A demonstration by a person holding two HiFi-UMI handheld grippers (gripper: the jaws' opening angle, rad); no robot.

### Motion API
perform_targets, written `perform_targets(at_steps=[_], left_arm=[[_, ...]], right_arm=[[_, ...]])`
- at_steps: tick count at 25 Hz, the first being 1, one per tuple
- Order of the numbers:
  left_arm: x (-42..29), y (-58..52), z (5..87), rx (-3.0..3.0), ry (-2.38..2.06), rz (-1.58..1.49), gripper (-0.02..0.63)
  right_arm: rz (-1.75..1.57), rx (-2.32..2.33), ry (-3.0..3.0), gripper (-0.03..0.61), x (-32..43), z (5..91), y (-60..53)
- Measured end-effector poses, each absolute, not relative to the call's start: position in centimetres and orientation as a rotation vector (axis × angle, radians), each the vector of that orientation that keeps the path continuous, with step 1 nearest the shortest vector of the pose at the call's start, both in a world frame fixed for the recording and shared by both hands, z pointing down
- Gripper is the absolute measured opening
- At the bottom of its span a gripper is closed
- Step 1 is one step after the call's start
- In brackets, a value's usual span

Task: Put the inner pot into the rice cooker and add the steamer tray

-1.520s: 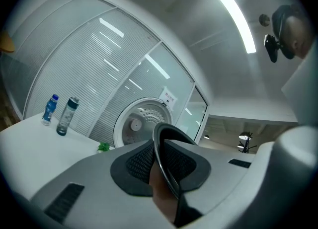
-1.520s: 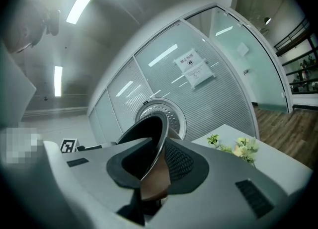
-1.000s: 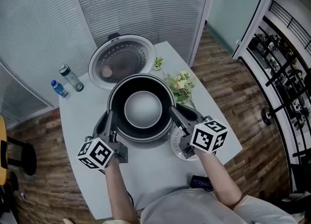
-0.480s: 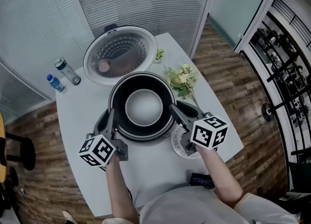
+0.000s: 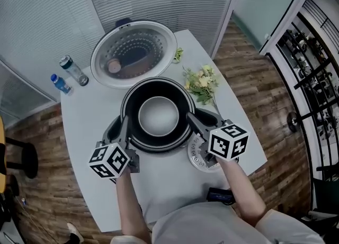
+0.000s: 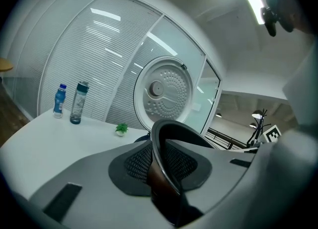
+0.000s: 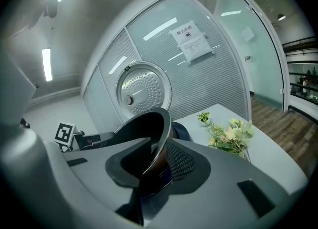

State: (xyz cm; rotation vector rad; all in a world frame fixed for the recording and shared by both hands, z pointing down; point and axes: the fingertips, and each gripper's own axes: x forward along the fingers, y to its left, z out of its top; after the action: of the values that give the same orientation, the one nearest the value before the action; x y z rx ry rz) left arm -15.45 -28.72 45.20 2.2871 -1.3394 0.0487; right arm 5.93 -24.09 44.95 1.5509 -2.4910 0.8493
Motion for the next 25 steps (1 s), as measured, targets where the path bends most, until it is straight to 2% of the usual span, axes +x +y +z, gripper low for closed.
perform_targets(at_steps=[20,23,25], left_arm=[[-15.2,-29.6,48.2,2.31,-1.431,0.352,0.115],[-15.7,-29.8,48.0,2.346,-1.516,0.411,0.073],[-15.6,-29.8,47.8,2.365,-1.524,0.413,0.074]], right_arm=[[0.78,1.501,-2.378,0.115,6.0,47.6,-25.1],[0.696,1.525,-2.35,0.117,5.9,47.6,-25.2],[0.666,1.553,-2.34,0.117,6.0,47.4,-25.2]])
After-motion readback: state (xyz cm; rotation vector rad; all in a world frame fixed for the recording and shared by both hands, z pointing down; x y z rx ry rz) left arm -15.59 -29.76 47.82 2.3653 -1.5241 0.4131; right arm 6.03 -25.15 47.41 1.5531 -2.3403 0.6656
